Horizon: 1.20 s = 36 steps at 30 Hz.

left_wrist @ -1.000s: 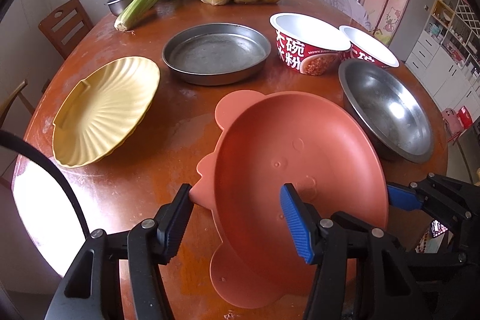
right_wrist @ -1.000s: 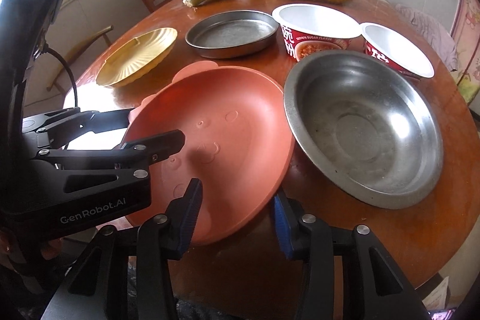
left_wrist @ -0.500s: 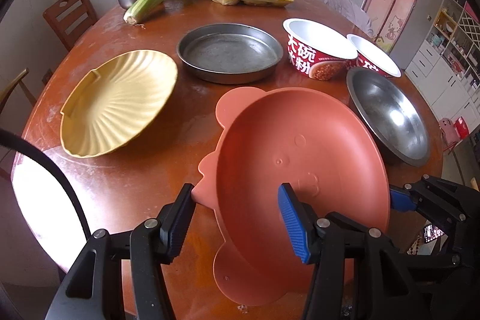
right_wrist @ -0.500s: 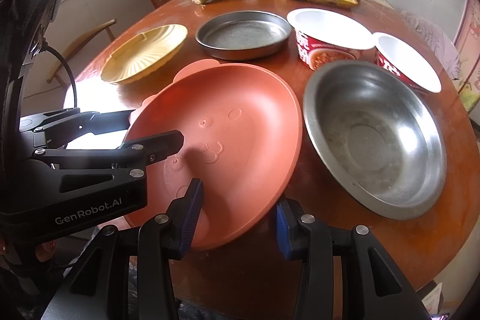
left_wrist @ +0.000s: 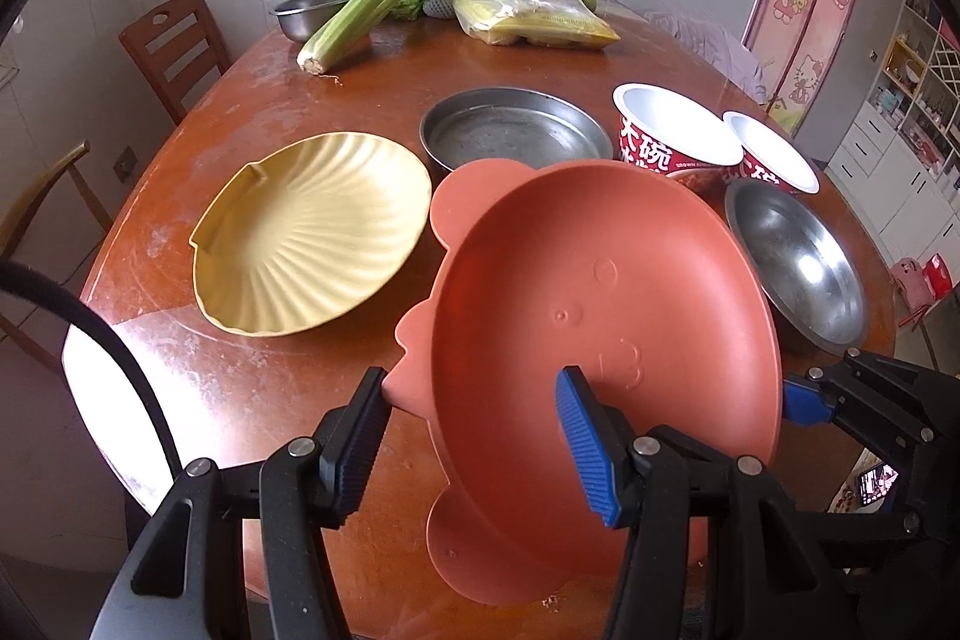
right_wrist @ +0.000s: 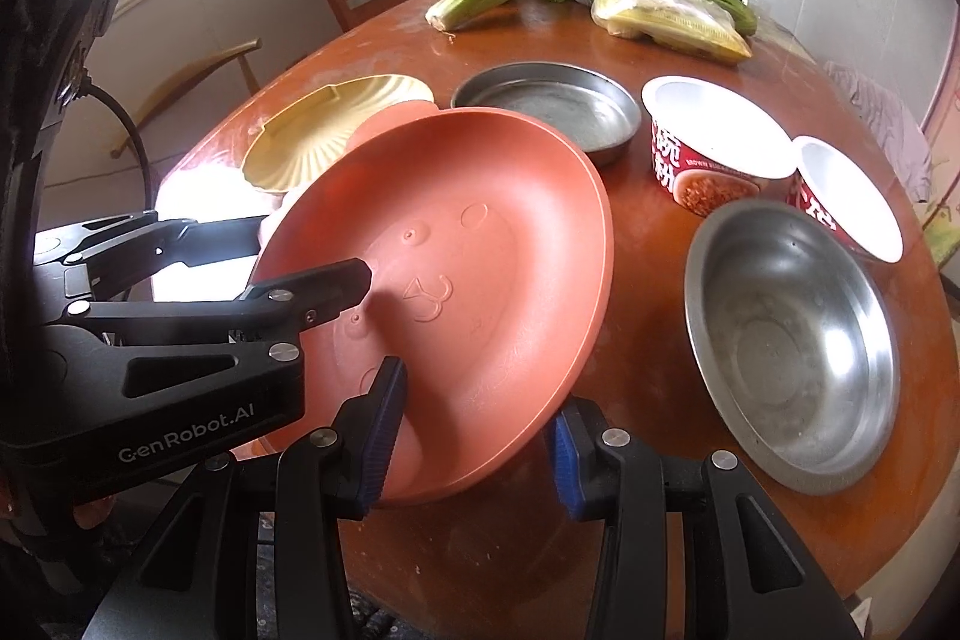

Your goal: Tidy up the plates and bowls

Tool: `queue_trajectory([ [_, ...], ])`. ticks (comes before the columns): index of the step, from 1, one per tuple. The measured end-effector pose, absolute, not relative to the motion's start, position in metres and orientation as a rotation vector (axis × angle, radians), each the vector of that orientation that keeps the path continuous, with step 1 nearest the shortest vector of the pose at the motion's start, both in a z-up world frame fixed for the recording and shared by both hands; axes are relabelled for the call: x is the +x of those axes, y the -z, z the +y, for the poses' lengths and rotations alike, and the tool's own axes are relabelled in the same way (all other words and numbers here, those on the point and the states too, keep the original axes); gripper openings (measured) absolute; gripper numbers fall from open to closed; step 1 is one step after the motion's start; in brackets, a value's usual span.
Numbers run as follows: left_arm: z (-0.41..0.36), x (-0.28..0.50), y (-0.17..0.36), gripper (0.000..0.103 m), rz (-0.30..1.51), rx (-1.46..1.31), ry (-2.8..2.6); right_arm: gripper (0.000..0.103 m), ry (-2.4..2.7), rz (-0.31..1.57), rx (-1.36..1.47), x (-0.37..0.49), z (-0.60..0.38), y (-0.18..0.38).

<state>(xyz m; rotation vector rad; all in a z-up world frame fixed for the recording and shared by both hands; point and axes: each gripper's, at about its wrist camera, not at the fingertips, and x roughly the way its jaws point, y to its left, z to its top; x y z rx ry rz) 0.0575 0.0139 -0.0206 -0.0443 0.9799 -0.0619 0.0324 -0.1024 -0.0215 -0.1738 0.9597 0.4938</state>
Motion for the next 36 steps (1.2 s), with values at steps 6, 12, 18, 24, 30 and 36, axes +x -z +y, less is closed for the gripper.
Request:
queue_trajectory([
  [6,0.019,0.058,0.015,0.057,0.964,-0.051,0.045,0.046,-0.495,0.947,-0.182,0.035,-0.097,0.016],
  [12,0.030,0.061,0.007,0.057,0.944,-0.073,0.026,0.046,-0.503,0.927,-0.188,0.042,-0.088,0.007],
  [18,0.046,0.072,-0.002,0.057,0.927,-0.087,-0.002,0.046,-0.526,0.922,-0.198,0.054,-0.073,-0.002],
  [24,0.065,0.083,-0.022,0.057,0.880,-0.097,-0.020,0.046,-0.534,0.892,-0.206,0.068,-0.056,-0.018],
  [30,0.082,0.093,-0.036,0.057,0.853,-0.110,-0.034,0.046,-0.549,0.867,-0.213,0.080,-0.040,-0.035],
  [36,0.107,0.106,-0.047,0.057,0.839,-0.140,-0.028,0.046,-0.560,0.849,-0.220,0.095,-0.021,-0.051],
])
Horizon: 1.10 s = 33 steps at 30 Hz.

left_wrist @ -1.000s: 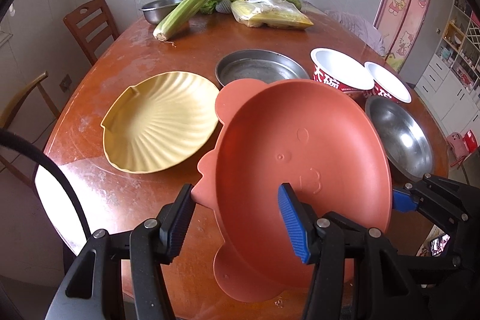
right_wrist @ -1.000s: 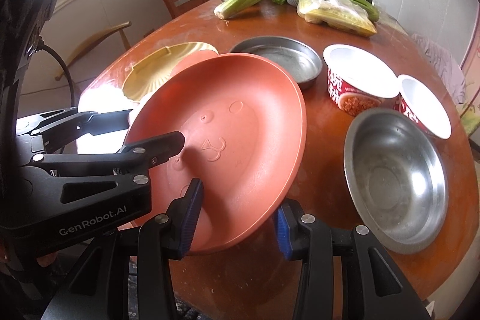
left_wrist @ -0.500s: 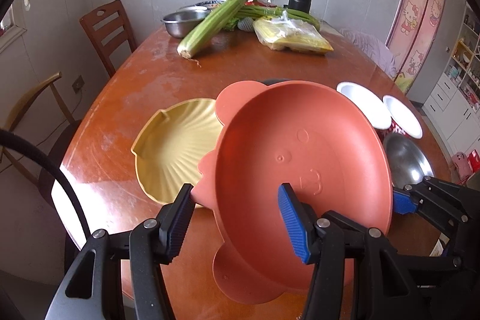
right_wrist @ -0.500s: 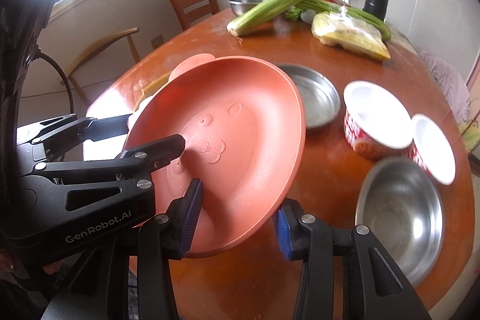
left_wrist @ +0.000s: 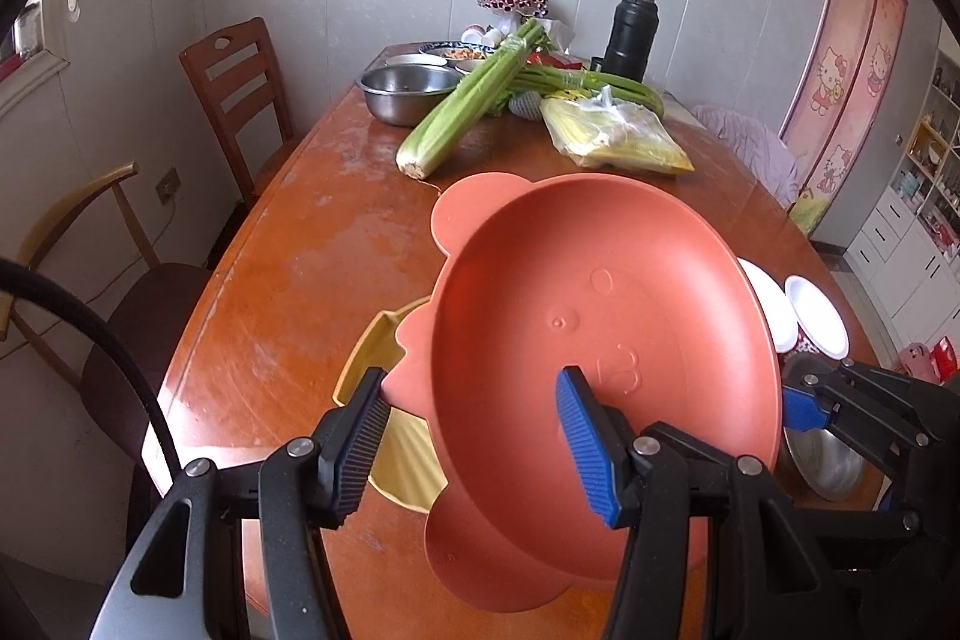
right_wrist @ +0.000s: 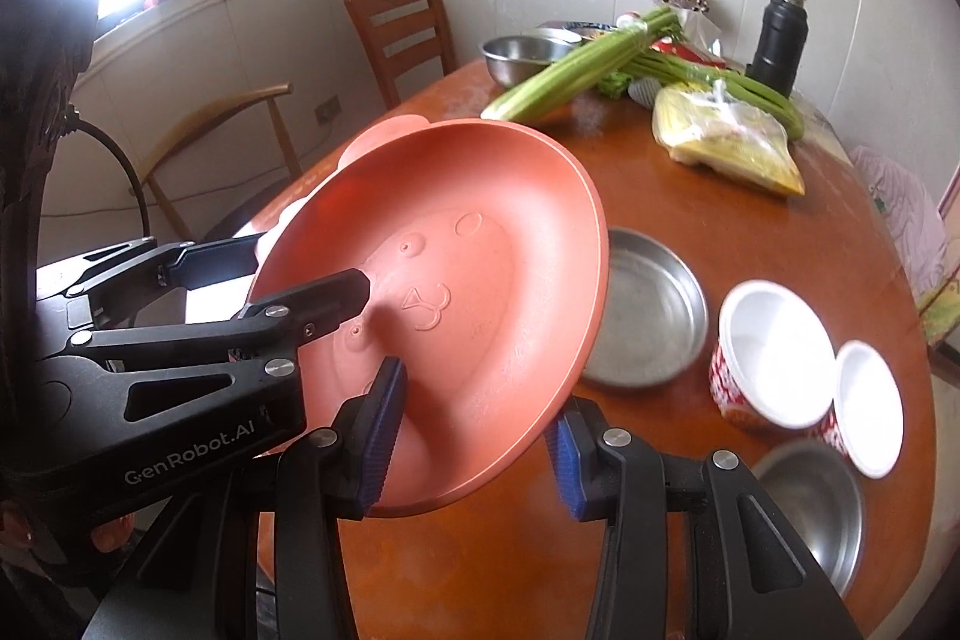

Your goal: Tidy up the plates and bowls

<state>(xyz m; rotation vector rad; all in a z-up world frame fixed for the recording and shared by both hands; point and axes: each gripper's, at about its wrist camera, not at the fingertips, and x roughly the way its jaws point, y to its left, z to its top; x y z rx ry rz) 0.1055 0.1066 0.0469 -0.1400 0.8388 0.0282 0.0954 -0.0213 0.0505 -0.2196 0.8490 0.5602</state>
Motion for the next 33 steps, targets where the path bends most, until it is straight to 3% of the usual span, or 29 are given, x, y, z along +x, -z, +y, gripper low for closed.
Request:
queue_trajectory([
  [13,0.152,0.123,-0.045,0.057,0.866,-0.131,-0.048,0.046,-0.585,0.865,-0.185,0.117,0.028,-0.054],
  [33,0.152,0.149,0.018,0.057,1.005,-0.117,-0.022,0.047,-0.542,1.043,-0.115,0.144,0.030,0.014],
])
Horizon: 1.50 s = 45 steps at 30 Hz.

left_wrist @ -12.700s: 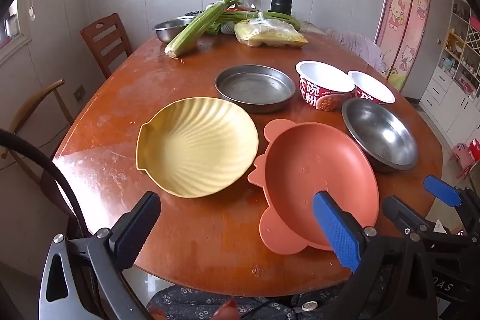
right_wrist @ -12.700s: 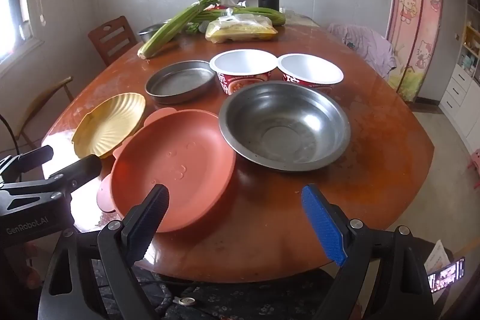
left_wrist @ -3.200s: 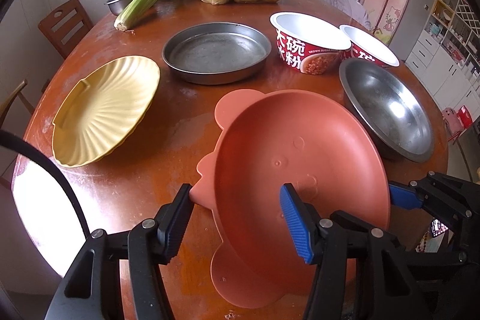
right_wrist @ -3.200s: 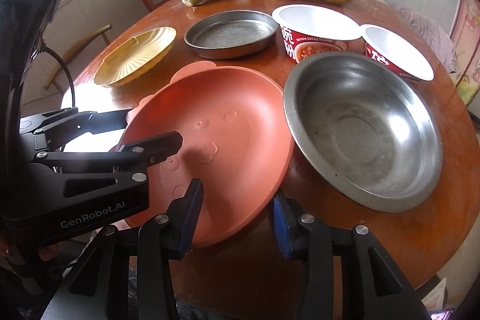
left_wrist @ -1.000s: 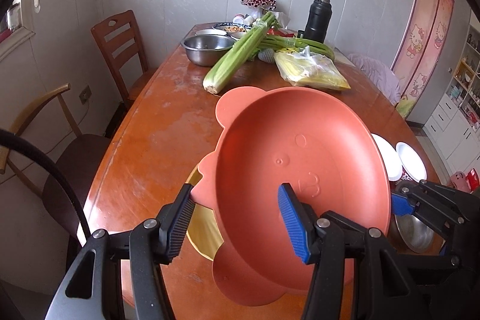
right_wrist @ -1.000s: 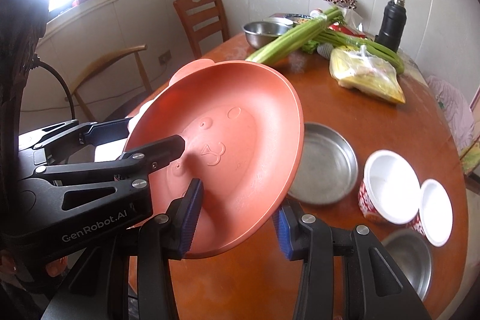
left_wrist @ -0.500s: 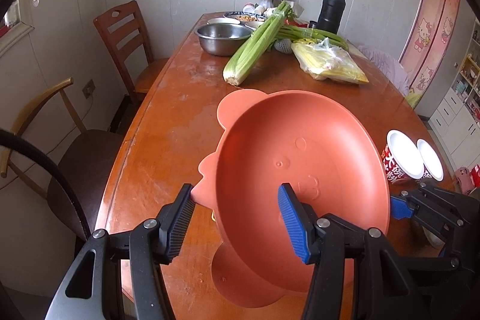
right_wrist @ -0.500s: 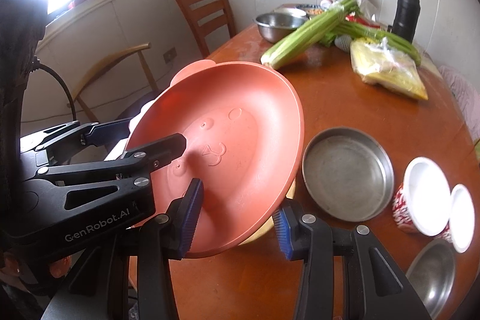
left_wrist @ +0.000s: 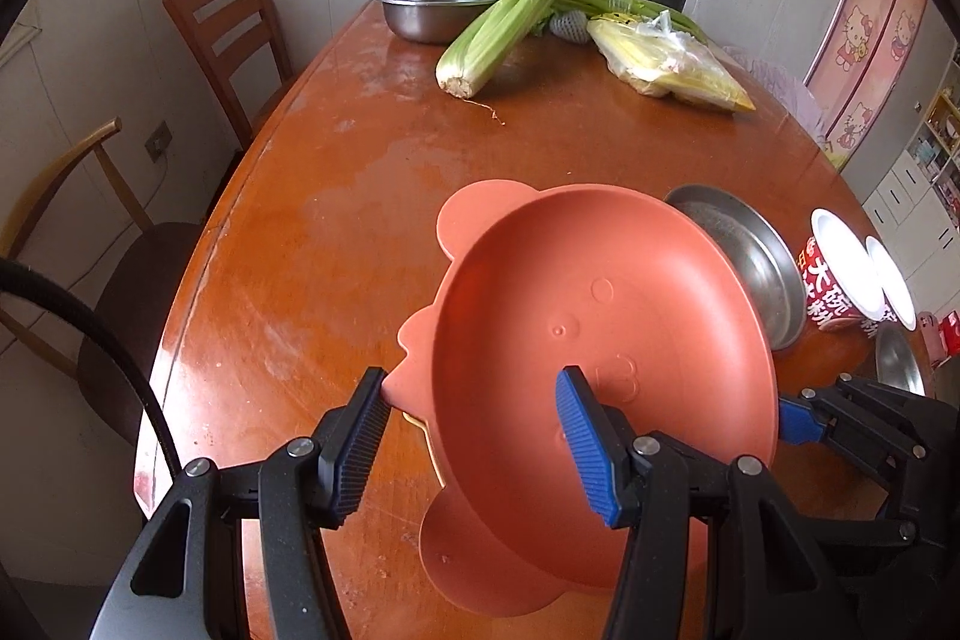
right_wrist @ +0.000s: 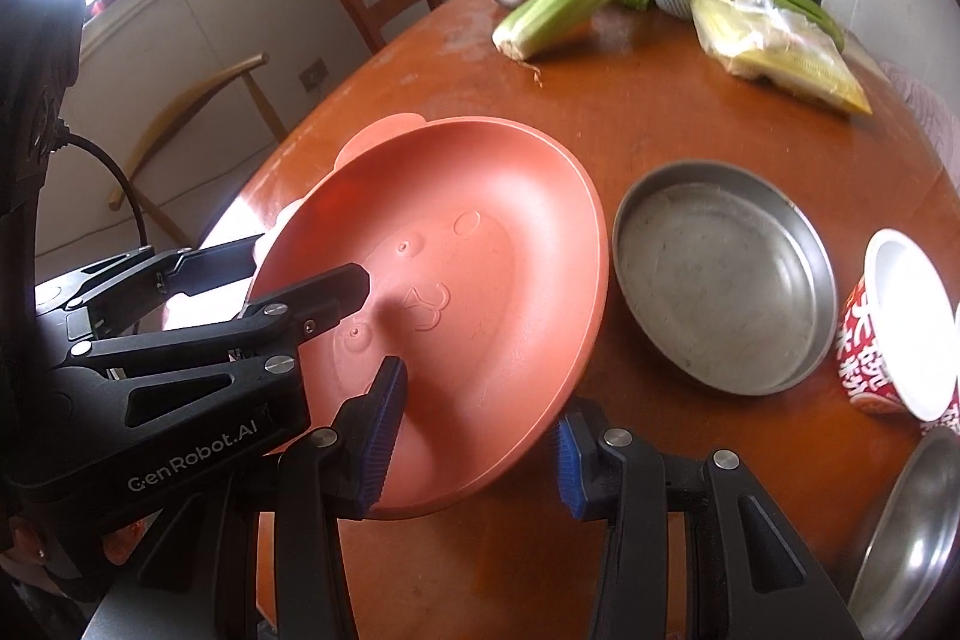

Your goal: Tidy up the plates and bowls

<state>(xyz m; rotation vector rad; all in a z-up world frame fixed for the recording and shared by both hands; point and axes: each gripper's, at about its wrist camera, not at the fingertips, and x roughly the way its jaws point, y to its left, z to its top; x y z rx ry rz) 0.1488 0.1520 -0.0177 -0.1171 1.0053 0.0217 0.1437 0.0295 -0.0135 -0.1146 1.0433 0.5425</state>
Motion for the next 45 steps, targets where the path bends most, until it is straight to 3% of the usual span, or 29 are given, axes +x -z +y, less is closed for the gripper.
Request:
queue_trajectory([
  [45,0.160,0.149,0.028,0.057,1.024,-0.119,-0.033,0.047,-0.500,0.993,-0.219,0.138,0.035,0.015],
])
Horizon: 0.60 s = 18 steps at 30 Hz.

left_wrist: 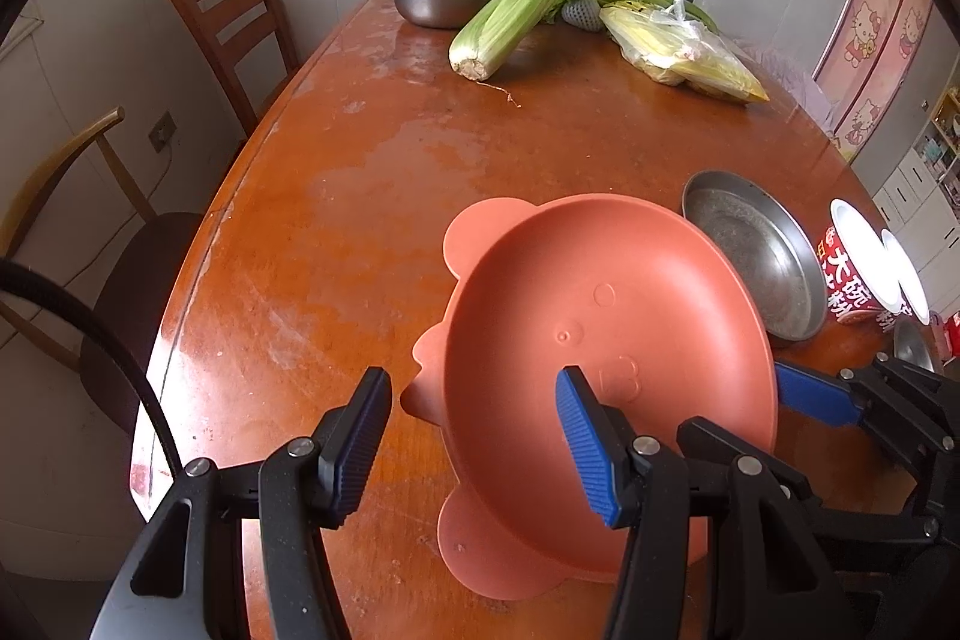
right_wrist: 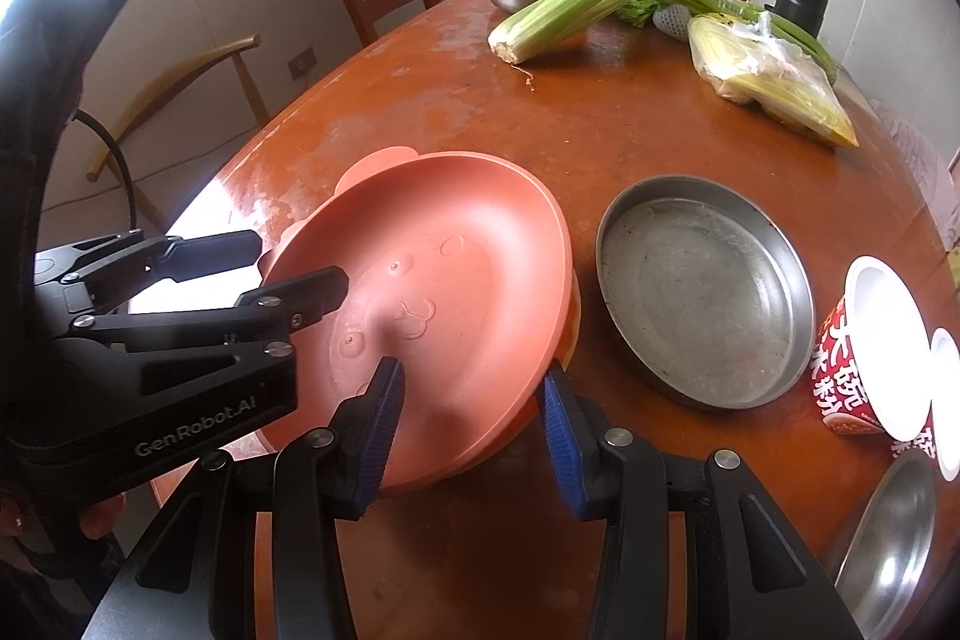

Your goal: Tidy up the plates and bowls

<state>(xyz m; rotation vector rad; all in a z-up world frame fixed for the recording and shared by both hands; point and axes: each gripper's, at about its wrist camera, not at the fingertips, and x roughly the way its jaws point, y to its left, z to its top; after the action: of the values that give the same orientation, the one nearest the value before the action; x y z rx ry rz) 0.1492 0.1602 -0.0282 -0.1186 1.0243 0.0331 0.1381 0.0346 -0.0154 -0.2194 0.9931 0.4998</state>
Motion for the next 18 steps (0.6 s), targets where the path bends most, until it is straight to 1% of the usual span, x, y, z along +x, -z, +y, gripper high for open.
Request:
queue_trajectory([
  [18,0.152,0.136,0.008,0.057,0.979,-0.104,-0.024,0.047,-0.486,0.962,-0.190,0.134,0.024,0.007],
])
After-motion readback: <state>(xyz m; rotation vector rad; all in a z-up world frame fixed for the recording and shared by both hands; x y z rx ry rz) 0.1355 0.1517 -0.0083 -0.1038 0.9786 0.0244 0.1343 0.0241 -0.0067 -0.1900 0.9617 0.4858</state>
